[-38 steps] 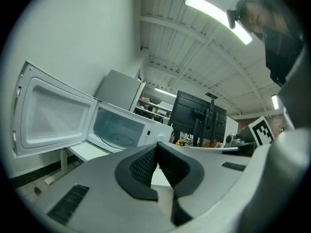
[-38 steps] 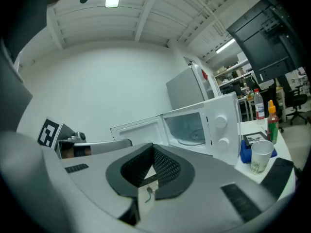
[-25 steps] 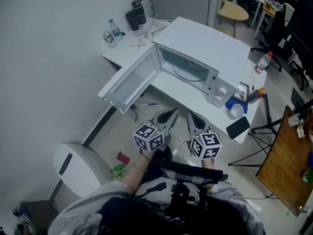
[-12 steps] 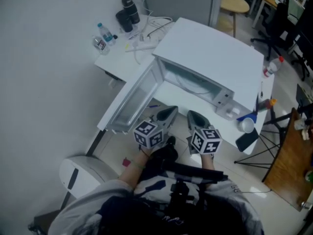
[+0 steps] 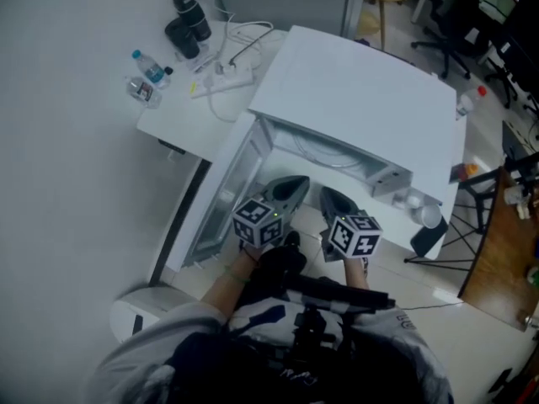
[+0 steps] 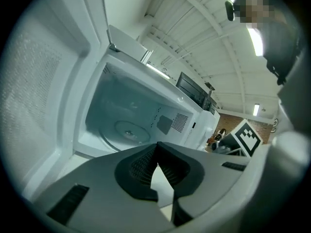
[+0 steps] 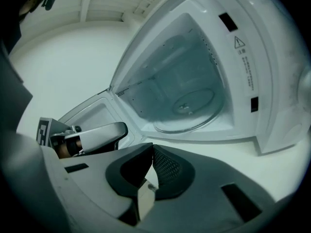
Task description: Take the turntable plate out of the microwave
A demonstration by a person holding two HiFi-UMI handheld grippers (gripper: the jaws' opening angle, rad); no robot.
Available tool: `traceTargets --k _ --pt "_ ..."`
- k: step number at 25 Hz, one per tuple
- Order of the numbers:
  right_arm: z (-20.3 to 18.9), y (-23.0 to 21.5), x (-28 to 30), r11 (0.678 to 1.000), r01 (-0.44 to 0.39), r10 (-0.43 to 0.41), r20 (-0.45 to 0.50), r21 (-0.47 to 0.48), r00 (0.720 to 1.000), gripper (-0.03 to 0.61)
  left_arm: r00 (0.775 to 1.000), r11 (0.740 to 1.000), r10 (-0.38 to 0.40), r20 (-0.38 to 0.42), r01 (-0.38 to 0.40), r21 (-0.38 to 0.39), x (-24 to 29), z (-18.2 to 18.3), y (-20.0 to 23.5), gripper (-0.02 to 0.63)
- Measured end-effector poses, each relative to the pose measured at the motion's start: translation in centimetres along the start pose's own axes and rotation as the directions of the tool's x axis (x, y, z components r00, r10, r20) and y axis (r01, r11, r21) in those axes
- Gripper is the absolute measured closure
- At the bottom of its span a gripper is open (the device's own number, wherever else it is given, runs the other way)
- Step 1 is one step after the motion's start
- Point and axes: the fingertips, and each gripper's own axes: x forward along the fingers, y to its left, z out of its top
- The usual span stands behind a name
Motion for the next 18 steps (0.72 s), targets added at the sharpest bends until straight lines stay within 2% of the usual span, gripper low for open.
traceTargets --k 3,6,8,10,13,18 --pt "-0.5 -0.5 0.9 0.994 -0.004 0.006 -0.013 0.113 1.0 0.57 0.999 0.999 -0.034 -0.015 0.034 -0.015 0.8 0.1 0.6 0.611" --pt "-1.3 -1.3 1.9 0.987 0.015 -0.007 -0.051 0.158 0.999 0.49 0.998 0.998 -0.061 -0.026 0.061 -0.025 1.3 0.1 0.9 0.611" --pt "-1.4 -2.1 2.5 0.979 0.033 -0.023 -0.053 0.199 0.998 0.479 0.997 0.997 -0.075 -0.035 0.074 -0.028 1.6 0.0 1.1 0.611" --pt "-1.0 -2.7 3.0 0.962 0.043 -0.036 -0.033 0.268 0.999 0.479 0.996 0.996 -0.083 -0.044 0.082 -0.036 1.8 -0.2 1.3 0.611" --pt "0.1 -3.1 3.7 0.933 0.025 -0.022 -0.013 0.36 1.0 0.419 0.994 0.995 -0.091 -0.052 0.088 -0.055 1.9 -0.4 1.6 0.611" --pt "1.4 -4.5 5.0 0.869 0.031 -0.047 0.019 0.494 0.999 0.416 0.994 0.992 -0.099 -0.036 0.096 -0.079 2.1 -0.3 2.0 0.611"
